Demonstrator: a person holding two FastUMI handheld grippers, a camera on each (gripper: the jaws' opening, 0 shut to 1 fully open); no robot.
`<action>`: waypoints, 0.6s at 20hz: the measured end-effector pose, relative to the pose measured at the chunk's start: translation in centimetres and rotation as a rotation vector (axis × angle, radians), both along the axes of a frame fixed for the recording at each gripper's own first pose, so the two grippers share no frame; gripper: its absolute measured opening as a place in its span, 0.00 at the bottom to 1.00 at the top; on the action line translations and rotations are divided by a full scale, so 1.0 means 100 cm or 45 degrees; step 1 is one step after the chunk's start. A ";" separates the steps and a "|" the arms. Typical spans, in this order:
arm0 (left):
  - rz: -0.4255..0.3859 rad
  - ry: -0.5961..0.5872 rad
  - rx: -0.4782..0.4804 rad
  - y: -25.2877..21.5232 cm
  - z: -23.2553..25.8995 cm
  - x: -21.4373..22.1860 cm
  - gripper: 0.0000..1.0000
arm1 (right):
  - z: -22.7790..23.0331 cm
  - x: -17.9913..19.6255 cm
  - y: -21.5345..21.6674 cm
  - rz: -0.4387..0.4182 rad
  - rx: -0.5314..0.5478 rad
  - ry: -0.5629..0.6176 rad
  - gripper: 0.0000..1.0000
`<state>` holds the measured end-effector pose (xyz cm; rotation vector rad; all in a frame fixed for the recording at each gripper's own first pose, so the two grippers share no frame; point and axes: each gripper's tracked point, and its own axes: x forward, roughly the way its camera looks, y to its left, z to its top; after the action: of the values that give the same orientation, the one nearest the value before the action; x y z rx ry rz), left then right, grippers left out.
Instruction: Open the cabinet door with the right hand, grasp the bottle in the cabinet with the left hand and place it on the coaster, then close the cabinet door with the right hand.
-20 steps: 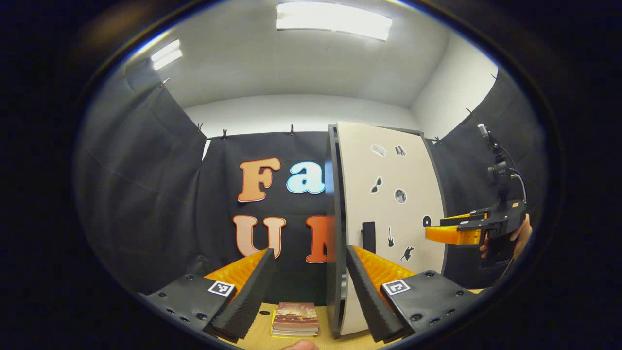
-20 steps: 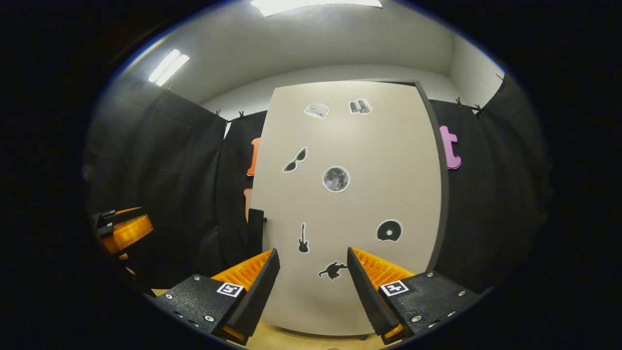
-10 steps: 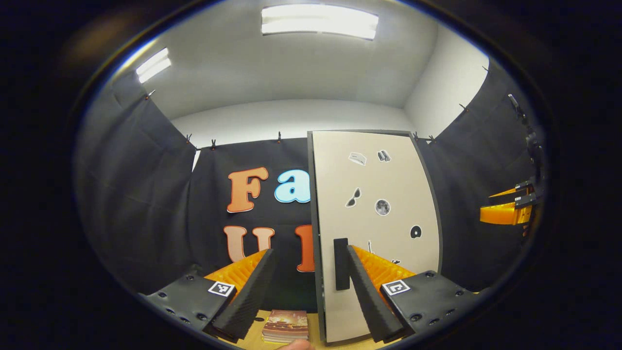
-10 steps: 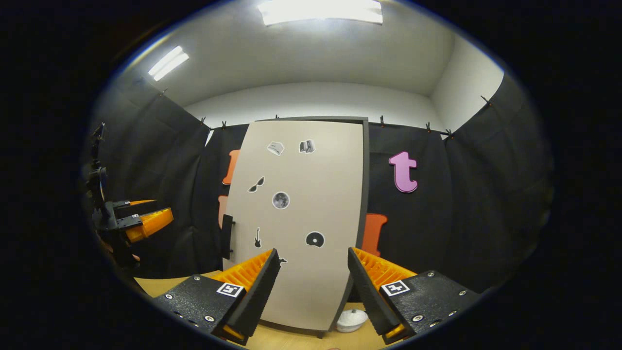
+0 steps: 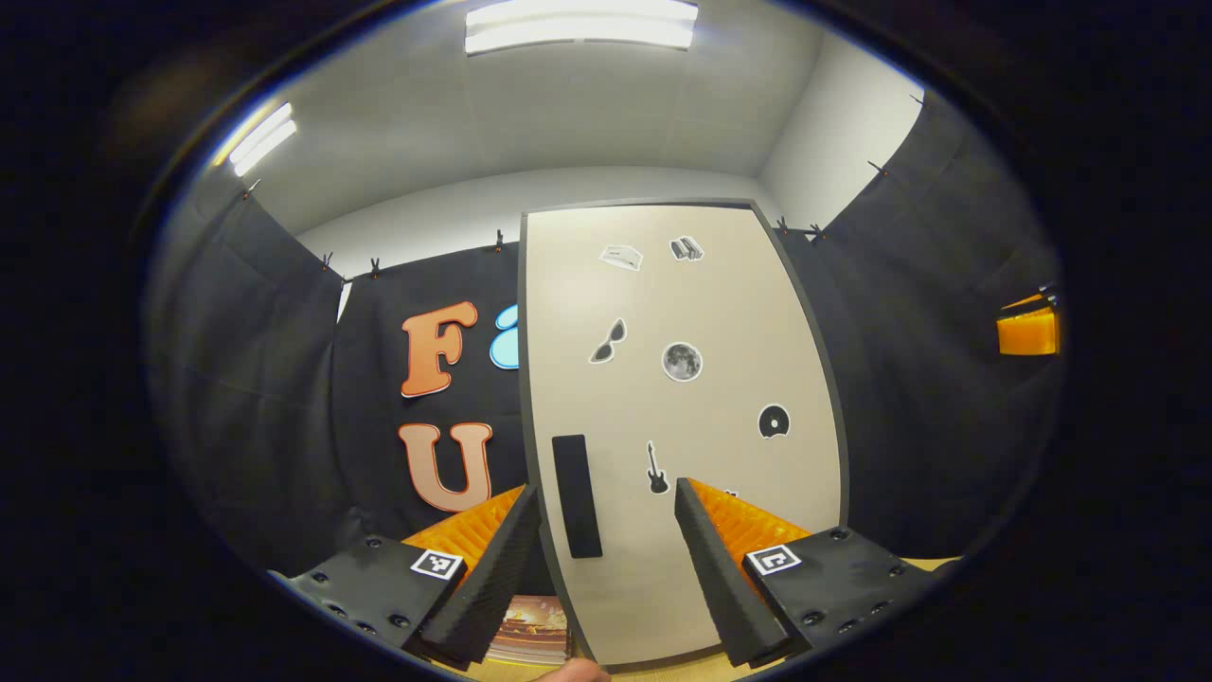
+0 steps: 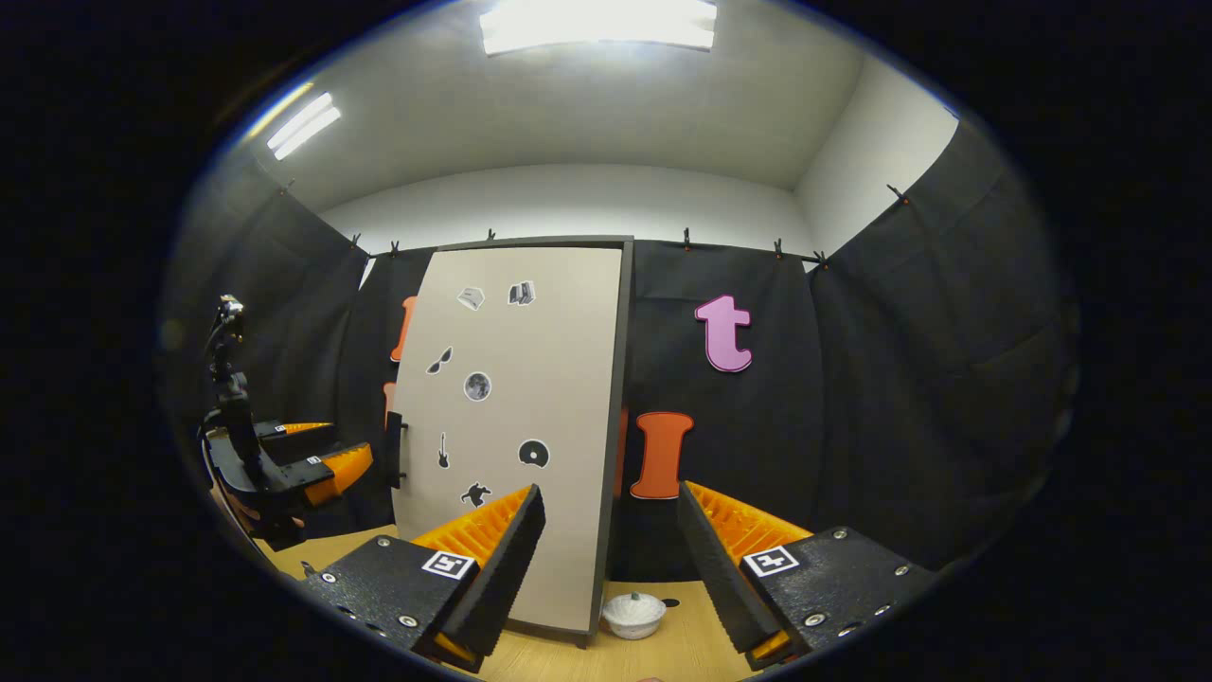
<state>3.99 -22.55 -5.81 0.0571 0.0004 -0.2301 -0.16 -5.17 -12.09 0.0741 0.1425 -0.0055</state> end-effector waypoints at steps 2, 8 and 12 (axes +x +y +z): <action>0.005 -0.008 0.017 -0.009 0.000 0.003 0.93 | 0.000 0.002 -0.004 -0.001 0.008 0.004 0.88; -0.033 0.013 -0.011 -0.031 0.008 0.000 0.93 | -0.005 0.003 -0.012 -0.022 0.012 0.020 0.88; -0.003 0.040 -0.096 -0.010 0.032 0.001 0.95 | 0.007 0.008 -0.011 -0.029 0.024 0.004 0.88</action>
<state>4.12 -23.50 -2.62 -0.0212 0.0227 -0.2329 0.67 -6.30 -11.39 0.0947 0.1446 -0.0272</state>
